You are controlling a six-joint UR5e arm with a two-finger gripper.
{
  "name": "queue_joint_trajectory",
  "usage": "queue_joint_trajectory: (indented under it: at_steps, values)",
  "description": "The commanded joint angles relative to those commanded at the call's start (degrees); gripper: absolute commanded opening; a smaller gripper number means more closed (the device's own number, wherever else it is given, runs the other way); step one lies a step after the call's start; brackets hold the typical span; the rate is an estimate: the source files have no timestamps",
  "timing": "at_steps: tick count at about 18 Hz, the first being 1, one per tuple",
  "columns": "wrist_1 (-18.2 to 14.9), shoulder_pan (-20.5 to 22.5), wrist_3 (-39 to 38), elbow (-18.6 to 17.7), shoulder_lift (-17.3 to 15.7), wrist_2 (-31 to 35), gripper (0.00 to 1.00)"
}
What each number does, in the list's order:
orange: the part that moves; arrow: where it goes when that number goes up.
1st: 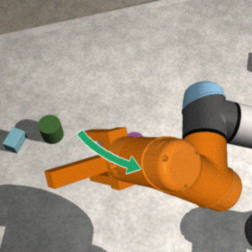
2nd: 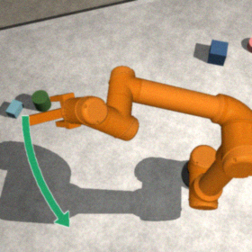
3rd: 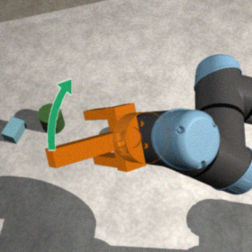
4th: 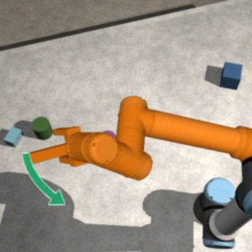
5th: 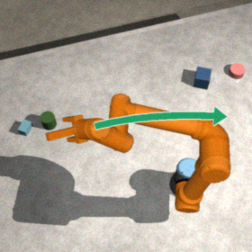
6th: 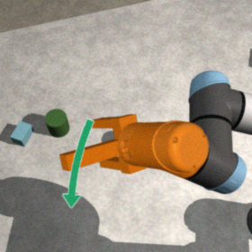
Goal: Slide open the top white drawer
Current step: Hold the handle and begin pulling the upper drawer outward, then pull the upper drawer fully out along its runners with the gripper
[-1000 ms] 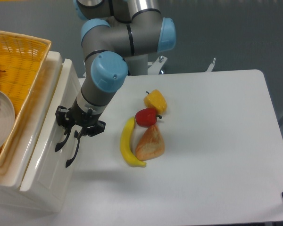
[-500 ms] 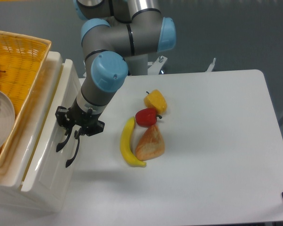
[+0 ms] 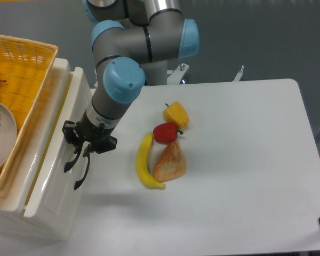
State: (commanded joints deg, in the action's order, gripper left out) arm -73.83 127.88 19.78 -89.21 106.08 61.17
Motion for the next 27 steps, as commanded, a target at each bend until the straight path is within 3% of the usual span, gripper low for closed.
queue_joint_trajectory:
  at_steps: [11,27]
  values:
    - [0.00,0.26,0.00,0.35,0.00,0.09,0.15]
    - [-0.17,1.58,0.17,0.44,0.09,0.70,0.14]
